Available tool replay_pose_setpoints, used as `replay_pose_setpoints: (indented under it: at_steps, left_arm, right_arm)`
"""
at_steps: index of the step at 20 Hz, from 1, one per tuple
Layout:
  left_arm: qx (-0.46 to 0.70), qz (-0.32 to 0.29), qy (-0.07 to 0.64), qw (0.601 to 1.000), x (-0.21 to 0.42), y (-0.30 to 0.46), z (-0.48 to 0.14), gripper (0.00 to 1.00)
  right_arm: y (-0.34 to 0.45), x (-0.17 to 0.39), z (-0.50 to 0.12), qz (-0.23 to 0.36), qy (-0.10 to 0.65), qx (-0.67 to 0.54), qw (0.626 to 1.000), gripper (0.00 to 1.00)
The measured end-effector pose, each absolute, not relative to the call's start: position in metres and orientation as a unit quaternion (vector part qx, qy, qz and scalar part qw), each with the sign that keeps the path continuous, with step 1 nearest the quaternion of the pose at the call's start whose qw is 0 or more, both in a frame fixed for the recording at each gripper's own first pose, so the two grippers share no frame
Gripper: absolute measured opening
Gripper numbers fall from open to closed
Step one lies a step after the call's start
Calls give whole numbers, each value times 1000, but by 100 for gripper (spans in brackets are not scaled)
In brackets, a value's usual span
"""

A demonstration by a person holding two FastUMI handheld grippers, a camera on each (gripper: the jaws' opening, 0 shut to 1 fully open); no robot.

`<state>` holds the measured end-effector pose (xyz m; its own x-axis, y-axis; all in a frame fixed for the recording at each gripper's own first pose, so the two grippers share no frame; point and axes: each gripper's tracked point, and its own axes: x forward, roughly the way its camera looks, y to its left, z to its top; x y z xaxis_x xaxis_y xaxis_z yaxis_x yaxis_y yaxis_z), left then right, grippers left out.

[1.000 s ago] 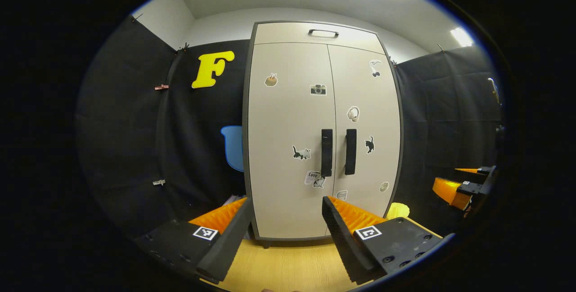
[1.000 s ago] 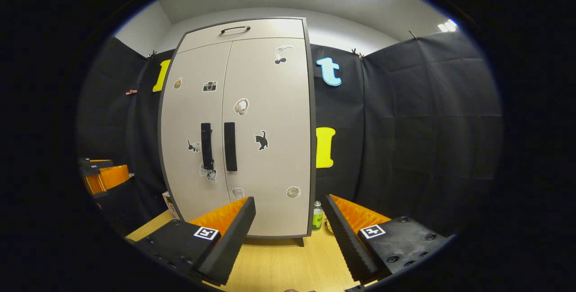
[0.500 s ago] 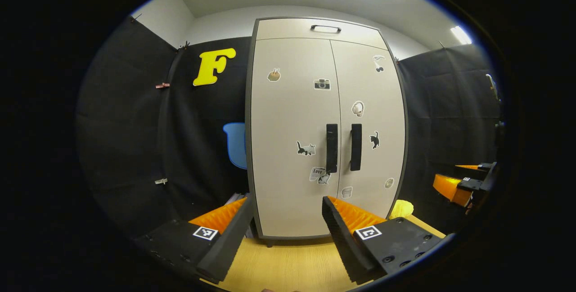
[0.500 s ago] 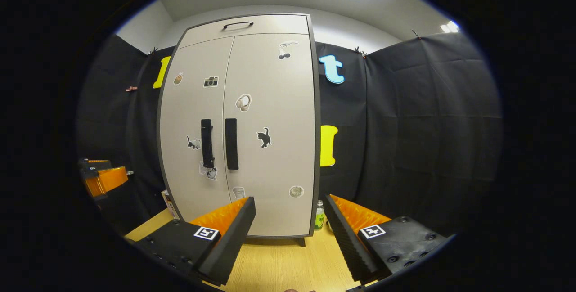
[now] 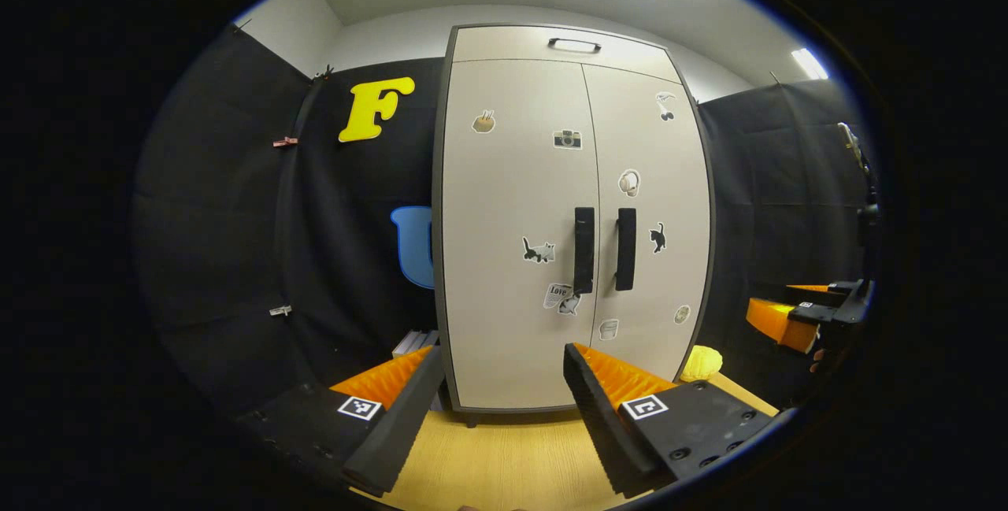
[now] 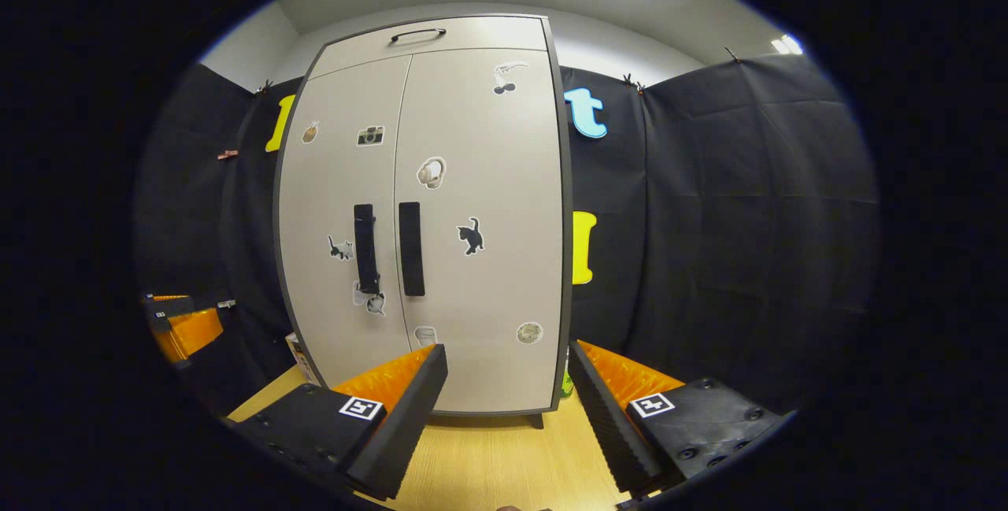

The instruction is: Open the right door of the double-door shoe cabinet with the right hand, and open the left door with the left hand.

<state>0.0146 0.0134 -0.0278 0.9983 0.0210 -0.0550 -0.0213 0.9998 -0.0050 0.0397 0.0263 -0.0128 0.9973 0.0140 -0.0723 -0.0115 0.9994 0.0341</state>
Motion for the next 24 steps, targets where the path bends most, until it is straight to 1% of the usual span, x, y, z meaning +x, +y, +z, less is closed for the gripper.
replay_pose_setpoints:
  at_steps: [7, 10, 15, 19, 24]
  left_arm:
    - [-1, 15, 39, 999, 8, 24, -41, 95]
    - [-9, 17, 46, 999, 6, 29, -49, 95]
    - [23, 29, 49, 998, 4, 40, -57, 95]
    - [-7, 38, 57, 998, 2, 48, -63, 95]
    - [-26, 62, 59, 996, 1, 75, -67, 95]
  right_arm:
    - [40, 84, 4, 16, 39, 7, 999, 98]
    - [56, 107, 14, 32, 39, 6, 999, 98]
    - [95, 143, 38, 59, 15, -1, 998, 98]
    - [126, 170, 49, 73, 1, -5, 997, 98]
    - [149, 199, 42, 75, 6, -2, 997, 98]
